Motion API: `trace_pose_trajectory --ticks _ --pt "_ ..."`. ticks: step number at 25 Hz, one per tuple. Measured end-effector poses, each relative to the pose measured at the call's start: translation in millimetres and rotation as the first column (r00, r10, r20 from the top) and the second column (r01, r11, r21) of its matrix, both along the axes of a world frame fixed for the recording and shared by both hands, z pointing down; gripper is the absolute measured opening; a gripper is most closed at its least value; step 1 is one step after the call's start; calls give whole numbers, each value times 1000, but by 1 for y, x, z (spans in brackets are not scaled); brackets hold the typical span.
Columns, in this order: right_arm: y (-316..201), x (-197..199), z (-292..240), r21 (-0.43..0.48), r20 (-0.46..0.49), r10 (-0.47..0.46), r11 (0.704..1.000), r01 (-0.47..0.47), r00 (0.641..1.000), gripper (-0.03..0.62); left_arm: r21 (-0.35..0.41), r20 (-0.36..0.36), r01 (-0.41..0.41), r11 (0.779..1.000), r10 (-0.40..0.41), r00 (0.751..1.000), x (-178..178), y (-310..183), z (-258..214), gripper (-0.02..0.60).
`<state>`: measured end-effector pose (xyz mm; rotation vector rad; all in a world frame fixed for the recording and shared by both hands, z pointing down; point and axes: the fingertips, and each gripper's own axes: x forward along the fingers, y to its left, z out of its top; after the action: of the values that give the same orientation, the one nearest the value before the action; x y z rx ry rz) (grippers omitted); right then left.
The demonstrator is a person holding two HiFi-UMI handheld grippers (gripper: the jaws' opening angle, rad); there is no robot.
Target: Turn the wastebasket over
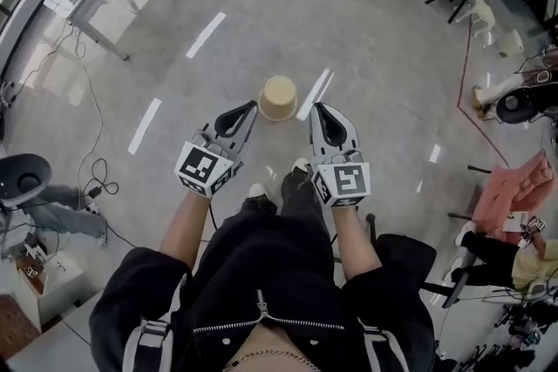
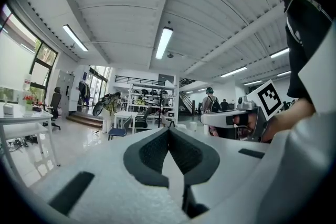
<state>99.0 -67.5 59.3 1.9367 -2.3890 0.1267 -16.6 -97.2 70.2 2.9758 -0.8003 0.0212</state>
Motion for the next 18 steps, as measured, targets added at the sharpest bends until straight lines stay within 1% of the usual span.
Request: trace_pose_trajectory --ticks 3,7,13,18 --pt "13 -4 7 -21 17 -3 1000 3 1000 15 -16 -11 13 1000 -13 1000 -1 10 4 5" --pt "28 -6 14 -50 23 -12 999 14 1000 15 -38 -20 11 999 -12 1000 9 25 6 5" --pt "55 -3 24 -93 42 14 996 -10 999 15 -77 19 43 996 -42 999 23 54 19 5" --pt "70 0 34 -124 34 8 992 -4 999 15 -96 25 43 994 -41 999 26 73 25 5"
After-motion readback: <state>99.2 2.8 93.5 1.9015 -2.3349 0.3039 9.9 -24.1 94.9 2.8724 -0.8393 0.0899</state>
